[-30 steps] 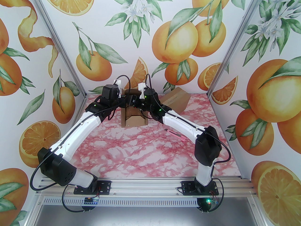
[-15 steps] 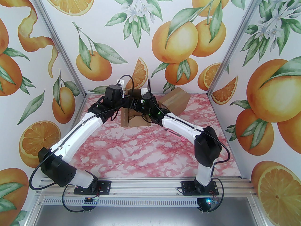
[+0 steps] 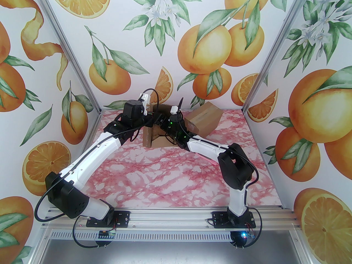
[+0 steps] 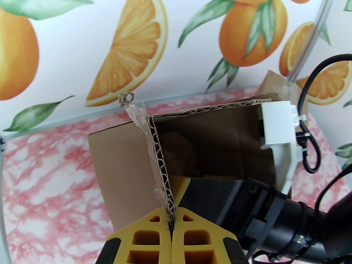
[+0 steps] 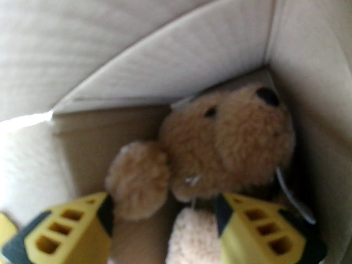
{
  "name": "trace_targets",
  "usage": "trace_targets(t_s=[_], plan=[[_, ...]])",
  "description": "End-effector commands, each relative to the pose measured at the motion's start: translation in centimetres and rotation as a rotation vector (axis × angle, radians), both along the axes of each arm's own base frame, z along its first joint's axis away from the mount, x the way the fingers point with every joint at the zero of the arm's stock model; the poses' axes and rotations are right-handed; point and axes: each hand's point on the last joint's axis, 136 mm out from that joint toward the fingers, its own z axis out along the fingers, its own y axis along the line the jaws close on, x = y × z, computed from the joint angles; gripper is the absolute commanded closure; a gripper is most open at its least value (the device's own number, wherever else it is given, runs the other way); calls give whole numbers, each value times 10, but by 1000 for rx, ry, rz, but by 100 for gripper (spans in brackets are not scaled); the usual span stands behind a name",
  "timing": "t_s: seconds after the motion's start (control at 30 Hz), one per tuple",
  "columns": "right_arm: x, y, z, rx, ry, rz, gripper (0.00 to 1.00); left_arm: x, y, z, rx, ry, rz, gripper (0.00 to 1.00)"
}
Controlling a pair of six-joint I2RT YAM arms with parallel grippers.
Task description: Unpack the express box
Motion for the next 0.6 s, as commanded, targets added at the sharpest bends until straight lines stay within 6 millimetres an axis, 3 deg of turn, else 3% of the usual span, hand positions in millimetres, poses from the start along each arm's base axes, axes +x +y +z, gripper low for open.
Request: trace_targets(t_s=[0.0, 0.2, 0.33, 0.57], plan=[[15, -9, -15, 69, 20, -71, 33, -13, -27, 12, -40, -22, -133, 100], [21, 2, -4, 140, -21, -43, 32, -14, -41, -5, -38, 31, -208, 100], [26, 0, -6, 183, -23, -60, 34, -16, -49, -17, -31, 61, -255, 100], [30, -4, 12, 249, -81, -67, 39, -21, -52, -25, -28, 91, -291, 100]])
